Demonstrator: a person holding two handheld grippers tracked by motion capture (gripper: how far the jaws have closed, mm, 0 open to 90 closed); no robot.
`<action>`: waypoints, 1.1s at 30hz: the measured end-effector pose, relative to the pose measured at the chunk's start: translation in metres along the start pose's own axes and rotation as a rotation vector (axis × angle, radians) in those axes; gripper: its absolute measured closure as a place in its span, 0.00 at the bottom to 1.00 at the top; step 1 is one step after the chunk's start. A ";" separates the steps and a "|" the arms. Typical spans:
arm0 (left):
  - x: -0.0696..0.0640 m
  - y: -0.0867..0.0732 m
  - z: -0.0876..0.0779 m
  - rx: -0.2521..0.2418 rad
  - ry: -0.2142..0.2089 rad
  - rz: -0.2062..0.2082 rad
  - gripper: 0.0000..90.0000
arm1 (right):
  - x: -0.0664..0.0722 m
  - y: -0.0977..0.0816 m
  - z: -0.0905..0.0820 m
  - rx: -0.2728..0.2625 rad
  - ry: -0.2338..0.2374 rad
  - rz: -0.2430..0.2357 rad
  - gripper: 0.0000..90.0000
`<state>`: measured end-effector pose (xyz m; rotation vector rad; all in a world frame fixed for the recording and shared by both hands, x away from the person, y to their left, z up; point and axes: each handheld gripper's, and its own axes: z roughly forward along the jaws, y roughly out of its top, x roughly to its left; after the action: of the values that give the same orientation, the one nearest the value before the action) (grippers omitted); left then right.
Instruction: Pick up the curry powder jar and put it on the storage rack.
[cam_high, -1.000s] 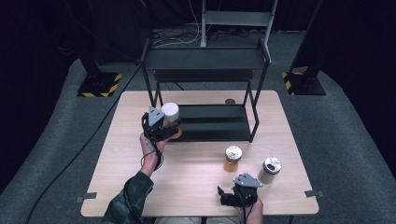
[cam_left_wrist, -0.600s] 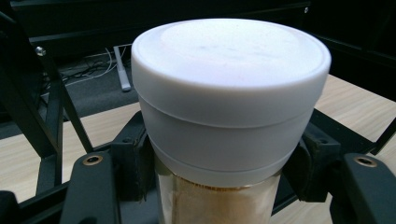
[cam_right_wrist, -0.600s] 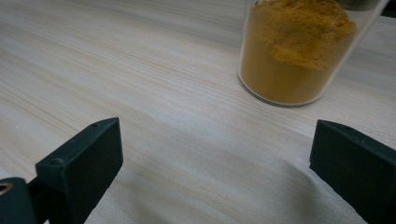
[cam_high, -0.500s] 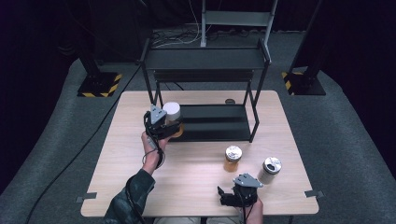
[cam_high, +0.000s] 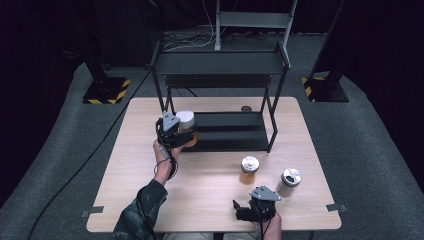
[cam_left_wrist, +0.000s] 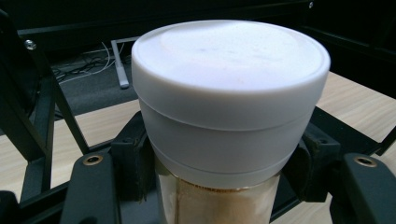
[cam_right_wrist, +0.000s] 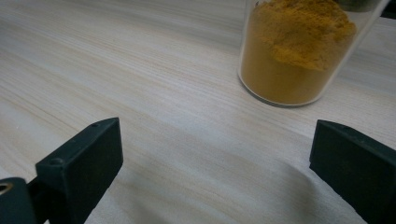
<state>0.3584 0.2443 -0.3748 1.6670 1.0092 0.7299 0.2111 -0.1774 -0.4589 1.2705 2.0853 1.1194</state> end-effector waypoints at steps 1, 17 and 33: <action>0.000 0.000 0.000 0.001 -0.001 -0.001 0.39 | 0.000 0.000 0.000 0.000 0.000 0.001 0.02; 0.002 0.001 0.010 0.010 -0.002 -0.015 0.39 | 0.000 0.000 0.000 0.001 -0.001 0.000 0.02; 0.005 0.001 0.020 0.015 0.002 -0.019 0.39 | -0.001 0.000 0.000 0.002 0.004 0.003 0.02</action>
<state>0.3774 0.2397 -0.3801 1.6678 1.0328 0.7130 0.2117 -0.1777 -0.4587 1.2737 2.0887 1.1219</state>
